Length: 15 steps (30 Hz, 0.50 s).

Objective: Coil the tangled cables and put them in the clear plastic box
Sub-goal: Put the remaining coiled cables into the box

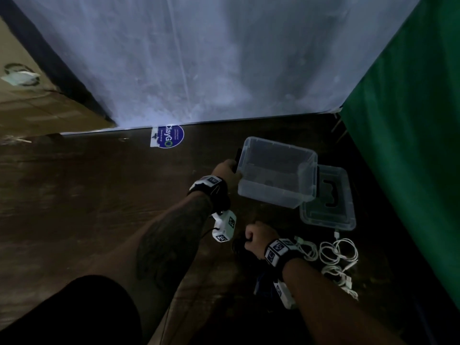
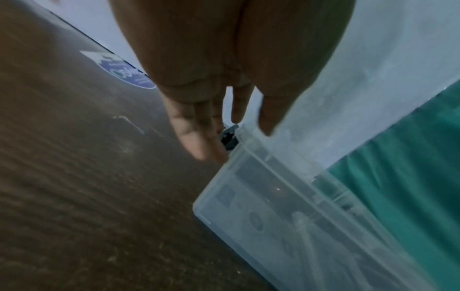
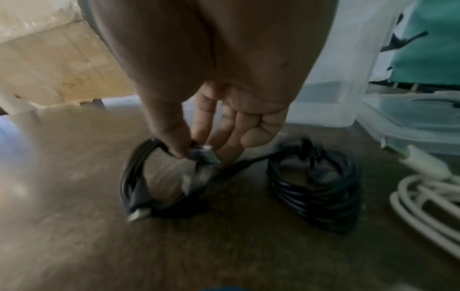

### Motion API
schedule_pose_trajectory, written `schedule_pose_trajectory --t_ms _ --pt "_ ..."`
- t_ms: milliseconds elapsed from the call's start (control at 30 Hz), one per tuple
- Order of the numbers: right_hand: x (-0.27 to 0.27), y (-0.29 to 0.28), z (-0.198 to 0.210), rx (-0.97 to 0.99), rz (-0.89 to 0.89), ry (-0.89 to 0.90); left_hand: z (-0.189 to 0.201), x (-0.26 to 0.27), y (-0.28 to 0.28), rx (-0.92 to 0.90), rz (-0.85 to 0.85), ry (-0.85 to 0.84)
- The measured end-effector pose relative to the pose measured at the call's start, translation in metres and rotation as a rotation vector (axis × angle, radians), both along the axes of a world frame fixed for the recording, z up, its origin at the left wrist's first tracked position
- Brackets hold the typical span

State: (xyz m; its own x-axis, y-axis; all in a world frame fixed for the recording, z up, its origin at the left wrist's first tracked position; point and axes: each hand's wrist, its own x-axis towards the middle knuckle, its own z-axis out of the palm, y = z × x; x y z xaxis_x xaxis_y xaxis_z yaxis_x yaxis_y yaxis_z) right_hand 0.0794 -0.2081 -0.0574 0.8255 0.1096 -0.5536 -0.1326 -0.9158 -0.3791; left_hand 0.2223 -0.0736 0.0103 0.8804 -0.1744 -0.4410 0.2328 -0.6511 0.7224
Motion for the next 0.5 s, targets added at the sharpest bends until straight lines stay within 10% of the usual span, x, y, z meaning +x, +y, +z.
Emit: schedule_pose_trajectory --t_ms 333,500 --pt "0.047 -0.066 0.086 0.433 -0.413 -0.474 0.001 -0.011 0.027 -0.098 -0.009 0.123" --pt "0.101 -0.057 0.09 0.186 -0.346 -0.415 -0.011 -0.039 0.048 -0.109 0.027 0.088"
